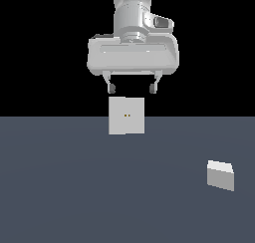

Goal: Plug the charger into the wall socket.

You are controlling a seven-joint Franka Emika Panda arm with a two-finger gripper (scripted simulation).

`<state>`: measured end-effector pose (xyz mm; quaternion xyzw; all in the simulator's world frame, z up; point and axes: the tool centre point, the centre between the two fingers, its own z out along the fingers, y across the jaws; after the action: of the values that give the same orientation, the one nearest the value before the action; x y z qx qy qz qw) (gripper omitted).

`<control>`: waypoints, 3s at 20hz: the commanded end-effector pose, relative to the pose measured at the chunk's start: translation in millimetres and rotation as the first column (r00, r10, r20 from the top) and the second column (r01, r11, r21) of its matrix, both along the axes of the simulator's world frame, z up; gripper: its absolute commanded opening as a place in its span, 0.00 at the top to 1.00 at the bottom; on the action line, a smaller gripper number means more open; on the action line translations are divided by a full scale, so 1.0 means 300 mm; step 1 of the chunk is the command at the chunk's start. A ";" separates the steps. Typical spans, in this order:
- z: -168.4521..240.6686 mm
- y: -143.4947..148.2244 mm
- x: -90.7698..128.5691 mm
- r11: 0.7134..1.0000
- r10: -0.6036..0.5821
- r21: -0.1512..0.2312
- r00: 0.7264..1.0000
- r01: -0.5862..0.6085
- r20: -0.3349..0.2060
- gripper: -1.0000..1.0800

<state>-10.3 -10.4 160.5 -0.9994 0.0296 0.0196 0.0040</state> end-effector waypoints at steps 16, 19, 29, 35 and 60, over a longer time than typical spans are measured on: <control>-0.106 -0.164 -0.085 0.983 -0.184 -0.011 0.982 0.185 0.034 0.04; -0.152 -0.228 -0.129 0.965 -0.261 -0.014 0.964 0.262 0.049 0.04; -0.283 -0.390 -0.275 0.884 -0.463 -0.017 0.881 0.466 0.092 0.04; -0.320 -0.425 -0.317 0.856 -0.512 -0.015 0.853 0.516 0.103 0.04; -0.496 -0.428 -0.325 0.851 -0.521 -0.013 0.847 0.525 0.103 1.00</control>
<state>-108.4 -138.8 12.3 -0.9533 0.3004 -0.0303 -0.0097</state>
